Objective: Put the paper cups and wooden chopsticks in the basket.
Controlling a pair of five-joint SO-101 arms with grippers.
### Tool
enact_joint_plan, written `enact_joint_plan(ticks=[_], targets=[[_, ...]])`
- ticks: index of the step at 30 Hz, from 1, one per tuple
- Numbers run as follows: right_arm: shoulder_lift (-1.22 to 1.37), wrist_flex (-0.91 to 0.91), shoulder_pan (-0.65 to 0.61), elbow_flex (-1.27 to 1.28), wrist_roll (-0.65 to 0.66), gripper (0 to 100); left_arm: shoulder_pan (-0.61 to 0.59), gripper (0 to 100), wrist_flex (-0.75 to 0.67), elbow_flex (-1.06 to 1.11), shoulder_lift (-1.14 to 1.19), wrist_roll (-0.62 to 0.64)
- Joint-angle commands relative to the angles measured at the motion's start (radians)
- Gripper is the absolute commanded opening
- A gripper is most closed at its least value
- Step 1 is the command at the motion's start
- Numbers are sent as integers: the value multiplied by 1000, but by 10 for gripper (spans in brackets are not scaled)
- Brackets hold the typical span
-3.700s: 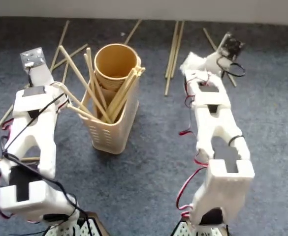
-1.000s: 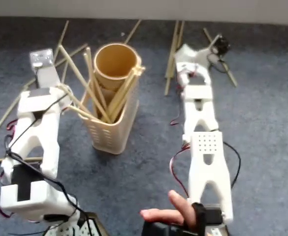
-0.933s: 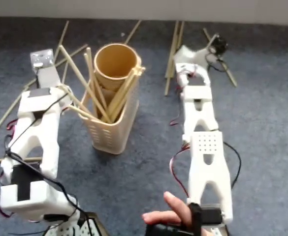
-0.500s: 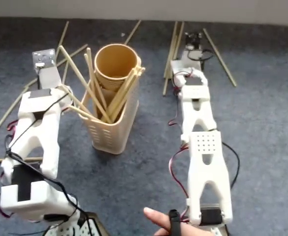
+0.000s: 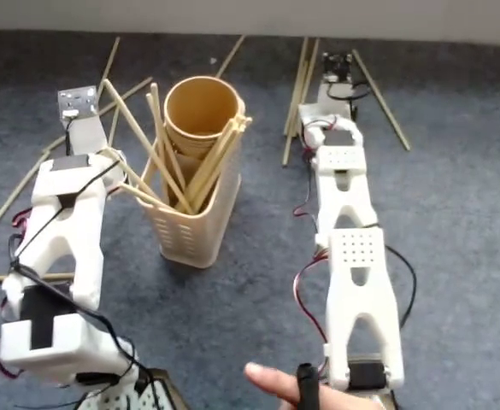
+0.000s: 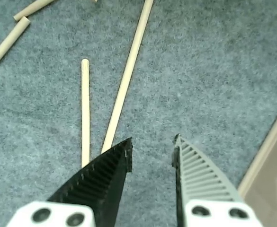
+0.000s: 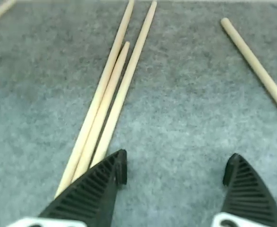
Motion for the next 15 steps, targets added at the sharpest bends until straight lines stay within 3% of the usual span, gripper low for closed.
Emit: enact_joint_plan(ticks=[1,5,10,15], targets=[[-13,79,-5,-53,155,315,15,175,-14,-5,-4,-15],[-13,133,-5,-53,238,315,15,175,-14,-2,-4,-15],[-8,160,36,-189,239,315,15,175,-14,-4,-4,-15],[-7,361,47,-406,238,315,15,175,-14,-4,-4,-15]])
